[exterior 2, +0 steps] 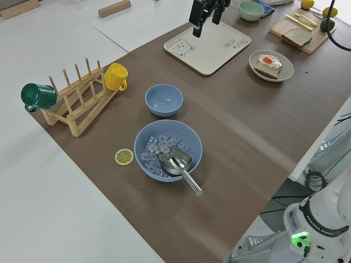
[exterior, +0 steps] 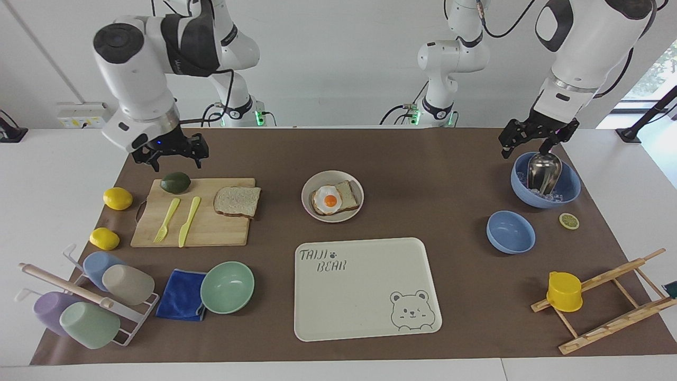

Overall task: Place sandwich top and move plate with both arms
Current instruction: 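Reach the right gripper toward the bread slice on the cutting board, then grasp the bread slice edge with the right gripper, then lift the bread and carry it over the egg plate, then lower the bread onto the egg and open the right gripper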

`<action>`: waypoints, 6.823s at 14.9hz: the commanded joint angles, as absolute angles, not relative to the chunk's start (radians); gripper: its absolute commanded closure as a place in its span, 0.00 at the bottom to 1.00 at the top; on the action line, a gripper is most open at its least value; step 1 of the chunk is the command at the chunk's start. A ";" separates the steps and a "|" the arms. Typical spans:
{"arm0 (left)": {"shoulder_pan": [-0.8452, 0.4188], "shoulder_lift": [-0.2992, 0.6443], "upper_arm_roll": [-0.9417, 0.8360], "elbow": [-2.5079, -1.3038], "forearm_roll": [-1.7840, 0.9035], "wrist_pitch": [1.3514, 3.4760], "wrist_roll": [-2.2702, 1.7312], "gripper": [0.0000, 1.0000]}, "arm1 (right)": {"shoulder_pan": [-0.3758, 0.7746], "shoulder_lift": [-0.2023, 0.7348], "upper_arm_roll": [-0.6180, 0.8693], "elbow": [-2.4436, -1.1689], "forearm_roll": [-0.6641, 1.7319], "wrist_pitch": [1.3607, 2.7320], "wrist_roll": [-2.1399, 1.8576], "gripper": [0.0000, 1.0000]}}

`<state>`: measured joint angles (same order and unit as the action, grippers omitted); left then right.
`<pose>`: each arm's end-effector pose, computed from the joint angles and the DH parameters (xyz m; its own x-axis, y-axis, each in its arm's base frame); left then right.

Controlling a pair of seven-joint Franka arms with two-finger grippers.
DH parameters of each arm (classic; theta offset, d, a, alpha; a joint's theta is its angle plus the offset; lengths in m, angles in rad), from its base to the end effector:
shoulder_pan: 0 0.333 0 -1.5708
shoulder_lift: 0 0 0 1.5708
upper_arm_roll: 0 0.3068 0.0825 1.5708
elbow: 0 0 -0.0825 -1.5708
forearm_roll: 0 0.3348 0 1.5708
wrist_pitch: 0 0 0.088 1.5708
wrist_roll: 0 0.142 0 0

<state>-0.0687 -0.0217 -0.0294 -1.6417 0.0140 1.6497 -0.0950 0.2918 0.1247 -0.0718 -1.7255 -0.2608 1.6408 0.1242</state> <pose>0.5042 -0.0479 0.5681 0.9995 -0.0042 0.0309 -0.0038 -0.9999 -0.0117 0.5171 0.0813 0.4618 0.9777 0.1133 -0.1766 0.1603 -0.9464 0.2805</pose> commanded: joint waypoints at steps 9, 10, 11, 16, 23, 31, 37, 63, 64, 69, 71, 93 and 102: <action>-0.060 -0.043 -0.034 -1.661 0.014 1.637 -0.104 0.00 | 0.560 0.394 -0.072 -1.813 -0.505 1.698 0.624 0.00; -0.061 -0.043 -0.034 -1.661 0.014 1.637 -0.103 0.00 | 0.567 0.405 -0.072 -1.813 -0.508 1.704 0.644 0.00; -0.061 -0.044 -0.034 -1.661 0.014 1.637 -0.103 0.00 | 0.578 0.405 -0.072 -1.815 -0.515 1.707 0.646 0.00; -0.061 -0.043 -0.034 -1.661 0.014 1.637 -0.103 0.00 | 0.580 0.382 -0.072 -1.909 -0.558 1.767 0.672 0.00; -0.061 -0.043 -0.034 -1.661 0.014 1.637 -0.103 0.00 | 0.581 0.362 -0.072 -1.970 -0.595 1.792 0.709 0.00; -0.061 -0.044 -0.034 -1.661 0.014 1.637 -0.103 0.00 | 0.577 0.357 -0.072 -1.982 -0.620 1.779 0.703 0.22; -0.061 -0.044 -0.034 -1.661 0.014 1.637 -0.103 0.00 | 0.578 0.351 -0.072 -1.994 -0.620 1.778 0.706 0.42; -0.061 -0.044 -0.034 -1.661 0.014 1.637 -0.103 0.00 | 0.752 0.229 0.028 -1.640 -0.390 1.398 0.523 1.00; -0.060 -0.044 -0.034 -1.661 0.014 1.637 -0.103 0.00 | 0.767 0.232 0.031 -1.638 -0.379 1.463 0.523 1.00; -0.060 -0.044 -0.034 -1.661 0.012 1.637 -0.104 0.00 | 0.853 0.325 0.037 -1.592 -0.360 1.566 0.531 1.00; -0.060 -0.044 -0.034 -1.661 0.012 1.637 -0.103 0.00 | 0.853 0.351 0.038 -1.601 -0.359 1.629 0.555 1.00; -0.061 -0.044 -0.034 -1.661 0.014 1.637 -0.103 0.00 | 0.807 0.474 0.031 -1.563 -0.276 1.857 0.759 1.00; -0.061 -0.044 -0.034 -1.661 0.014 1.637 -0.103 0.00 | 0.770 0.463 0.031 -1.617 -0.247 1.901 0.739 1.00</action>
